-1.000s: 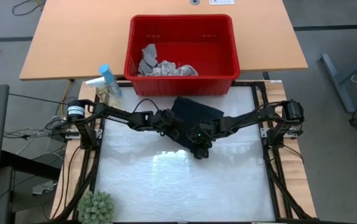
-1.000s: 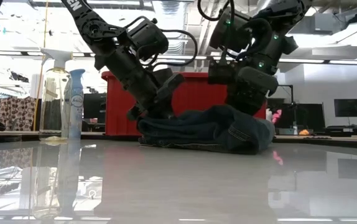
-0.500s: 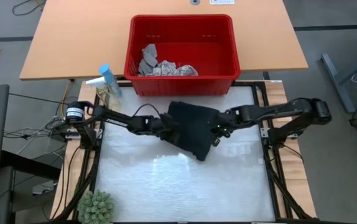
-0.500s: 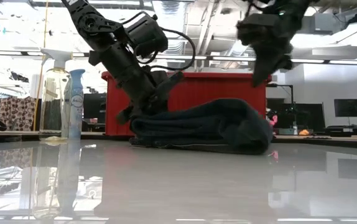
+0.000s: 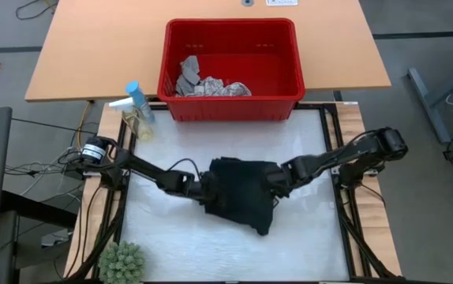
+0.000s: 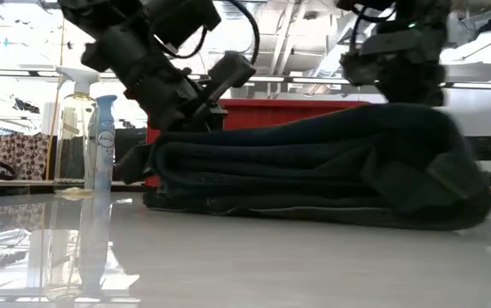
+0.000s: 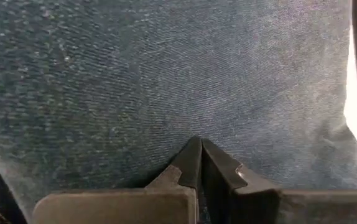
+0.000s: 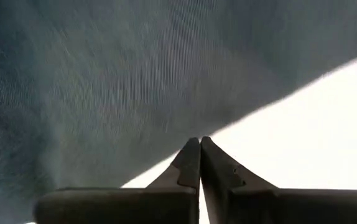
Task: Fold Laundry from Bin
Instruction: Fold the blue jeans
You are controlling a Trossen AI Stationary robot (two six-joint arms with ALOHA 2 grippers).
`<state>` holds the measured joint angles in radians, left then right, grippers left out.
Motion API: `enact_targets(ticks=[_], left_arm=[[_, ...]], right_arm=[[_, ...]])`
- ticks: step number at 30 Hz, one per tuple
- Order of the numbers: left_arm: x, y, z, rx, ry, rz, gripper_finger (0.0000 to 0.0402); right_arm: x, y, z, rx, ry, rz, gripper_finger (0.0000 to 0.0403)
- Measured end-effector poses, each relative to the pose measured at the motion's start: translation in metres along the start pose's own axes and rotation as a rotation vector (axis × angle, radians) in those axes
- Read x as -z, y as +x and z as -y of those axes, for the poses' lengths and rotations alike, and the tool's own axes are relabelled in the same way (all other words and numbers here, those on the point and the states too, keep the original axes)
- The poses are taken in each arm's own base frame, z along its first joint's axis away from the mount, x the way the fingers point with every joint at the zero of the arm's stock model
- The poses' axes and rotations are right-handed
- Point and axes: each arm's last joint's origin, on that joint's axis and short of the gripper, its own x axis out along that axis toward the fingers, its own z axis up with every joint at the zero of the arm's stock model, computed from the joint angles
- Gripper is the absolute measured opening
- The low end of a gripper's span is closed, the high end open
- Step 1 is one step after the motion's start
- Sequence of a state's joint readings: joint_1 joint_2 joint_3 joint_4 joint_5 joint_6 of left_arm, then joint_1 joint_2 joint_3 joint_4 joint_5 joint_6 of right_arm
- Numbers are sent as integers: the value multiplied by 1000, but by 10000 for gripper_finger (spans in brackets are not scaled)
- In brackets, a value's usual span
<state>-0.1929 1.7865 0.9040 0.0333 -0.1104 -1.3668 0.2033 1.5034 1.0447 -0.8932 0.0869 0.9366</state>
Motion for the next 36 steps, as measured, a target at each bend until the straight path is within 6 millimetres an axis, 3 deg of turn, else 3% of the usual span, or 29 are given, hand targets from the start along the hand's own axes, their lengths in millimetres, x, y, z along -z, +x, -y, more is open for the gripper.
enact_targets(ticks=[7,11,15,19,23,28,32,36], left_arm=[[34,-5,7,27,-199,64,0],[51,-9,6,18,-276,127,0],[74,-16,4,22,-361,198,0],[85,-25,14,66,-364,215,0],[87,-41,39,121,-330,208,0],[87,-67,54,-101,-248,265,0],[77,-87,61,-203,-157,432,0],[48,-82,60,-298,-26,486,0]], right_arm=[[41,-4,-24,-61,39,-126,94],[59,-7,-34,-53,7,-35,101],[63,-9,-36,-15,-17,97,102],[61,-14,-43,-54,-112,228,100],[54,-14,-49,-102,-168,276,88],[37,-15,-50,-95,-182,404,73],[22,-14,-45,-71,-192,439,66],[7,-13,-39,-67,-181,464,56]])
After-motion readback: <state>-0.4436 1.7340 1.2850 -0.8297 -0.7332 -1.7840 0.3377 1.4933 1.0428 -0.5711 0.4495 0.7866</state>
